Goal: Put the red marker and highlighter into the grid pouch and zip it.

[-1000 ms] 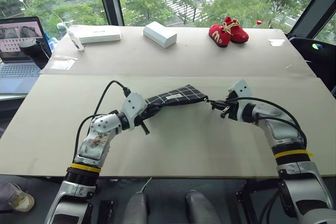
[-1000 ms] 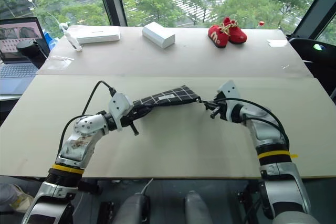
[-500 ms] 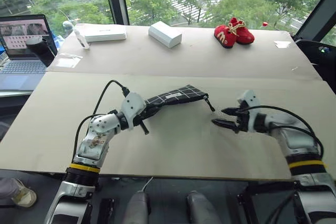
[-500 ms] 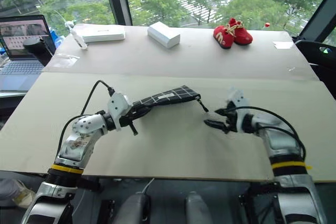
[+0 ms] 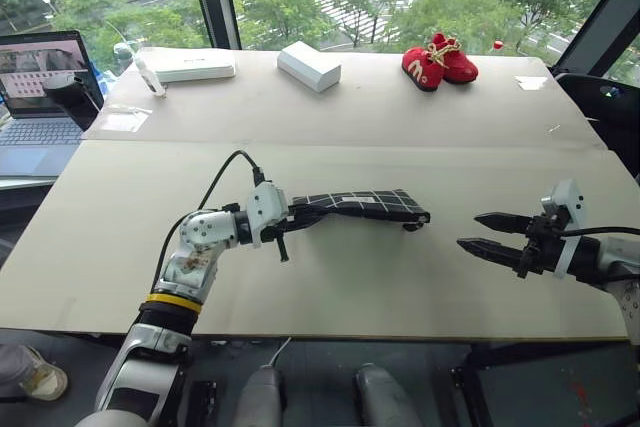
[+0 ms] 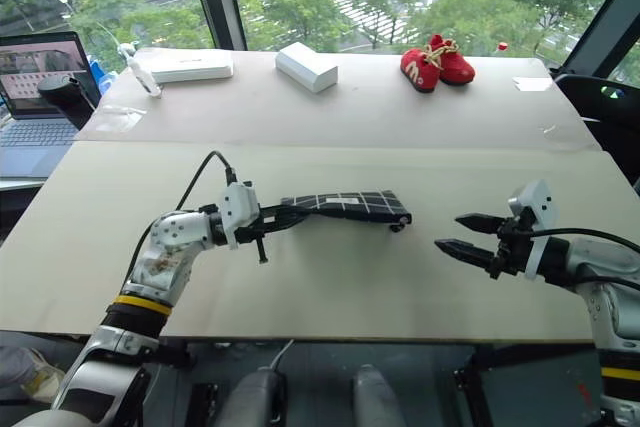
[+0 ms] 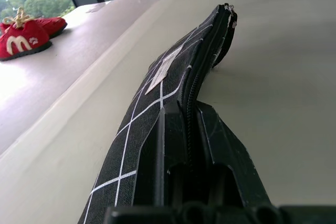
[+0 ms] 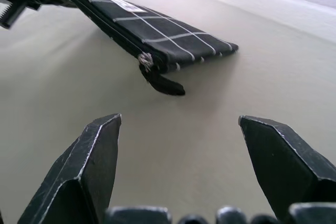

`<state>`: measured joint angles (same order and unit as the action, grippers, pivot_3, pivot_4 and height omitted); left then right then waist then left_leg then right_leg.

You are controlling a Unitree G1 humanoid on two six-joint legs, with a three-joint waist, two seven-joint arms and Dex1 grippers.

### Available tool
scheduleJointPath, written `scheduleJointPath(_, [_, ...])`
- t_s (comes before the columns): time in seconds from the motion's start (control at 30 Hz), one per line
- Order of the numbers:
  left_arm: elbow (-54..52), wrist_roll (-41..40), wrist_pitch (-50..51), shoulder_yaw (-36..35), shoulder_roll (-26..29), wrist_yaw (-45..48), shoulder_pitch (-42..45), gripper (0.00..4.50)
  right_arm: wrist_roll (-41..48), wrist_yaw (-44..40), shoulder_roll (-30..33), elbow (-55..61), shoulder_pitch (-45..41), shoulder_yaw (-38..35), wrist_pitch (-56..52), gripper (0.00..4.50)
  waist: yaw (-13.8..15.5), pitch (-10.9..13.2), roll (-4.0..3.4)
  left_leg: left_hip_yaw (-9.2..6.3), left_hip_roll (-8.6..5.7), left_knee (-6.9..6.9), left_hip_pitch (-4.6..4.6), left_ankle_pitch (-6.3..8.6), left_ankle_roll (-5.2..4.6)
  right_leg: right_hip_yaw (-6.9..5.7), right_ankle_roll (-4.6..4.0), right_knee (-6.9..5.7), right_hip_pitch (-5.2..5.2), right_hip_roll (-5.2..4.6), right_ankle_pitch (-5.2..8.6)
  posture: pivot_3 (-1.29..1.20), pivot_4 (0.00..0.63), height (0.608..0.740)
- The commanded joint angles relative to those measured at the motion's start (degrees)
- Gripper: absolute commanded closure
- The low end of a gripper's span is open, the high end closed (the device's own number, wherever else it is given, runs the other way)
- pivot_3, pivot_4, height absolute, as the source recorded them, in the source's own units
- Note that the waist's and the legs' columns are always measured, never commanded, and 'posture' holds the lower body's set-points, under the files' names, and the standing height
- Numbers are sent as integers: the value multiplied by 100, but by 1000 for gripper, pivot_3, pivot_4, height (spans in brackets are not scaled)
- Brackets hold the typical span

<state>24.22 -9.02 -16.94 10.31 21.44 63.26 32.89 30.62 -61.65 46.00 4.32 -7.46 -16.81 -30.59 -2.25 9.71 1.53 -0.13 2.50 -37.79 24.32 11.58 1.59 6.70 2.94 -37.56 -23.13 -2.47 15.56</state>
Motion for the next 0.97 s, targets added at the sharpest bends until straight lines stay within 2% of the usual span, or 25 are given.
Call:
scheduleJointPath(0.03, [329,-44,-529,111,-150,356,148,4087,129,231,-88,342,124,-98,-53,476,4,0,0,0,-1,0,2,0,0,0,1,0,0,-1,0,0,150,729])
scheduleJointPath(0.07, [296,-167,-440,123,-157,529,123,3655,118,256,-112,371,154,-83,-43,447,5,0,0,0,-1,0,3,0,0,0,1,1,-1,-1,1,0,150,729])
scheduleJointPath(0.13, [141,-386,-147,104,-149,752,46,3116,65,320,-126,359,182,-42,-10,447,1,0,0,0,-1,0,6,0,0,1,1,2,-3,-1,1,0,150,729])
scheduleJointPath(0.23, [-43,-455,111,-83,-136,502,-30,2112,61,374,-118,251,126,-54,16,447,-2,0,0,0,0,0,2,0,0,0,2,-2,-2,0,1,0,150,729])
scheduleJointPath(0.27, [-256,-638,535,-160,-113,458,-96,1608,61,364,-100,212,102,-53,24,447,-2,0,0,-1,0,0,2,0,0,1,2,-2,-2,0,1,0,150,729])
scheduleJointPath(0.33, [-749,-952,1230,-280,-68,382,-229,889,40,344,-70,120,45,-45,58,447,-8,0,0,-2,1,0,2,0,0,0,2,-3,-2,0,1,0,150,729])
scheduleJointPath(0.53, [-2373,-1975,3922,-966,54,-958,-573,889,2,264,-38,-425,-294,-76,199,447,-5,0,0,-3,1,-3,1,0,0,0,3,-7,-1,-1,2,0,150,729])
scheduleJointPath(0.63, [-2945,-2109,4738,-1588,310,-1827,-1098,889,-51,212,-74,-789,-468,-40,329,447,-43,0,-1,-4,3,-3,-3,1,-1,0,4,-7,0,0,2,0,150,729])
scheduleJointPath(0.77, [-3328,-2399,5156,-2189,636,-2094,-1713,889,-143,304,-197,-1105,-601,37,489,447,-54,0,-1,-2,7,2,-3,3,-4,1,3,-6,-4,2,2,0,150,729])
scheduleJointPath(0.97, [-3379,-2547,5250,-2853,764,-2468,-2104,889,-279,384,-359,-1365,-699,142,605,447,35,1,1,-1,3,-4,-3,2,-3,-3,3,-5,3,-2,2,0,150,729])
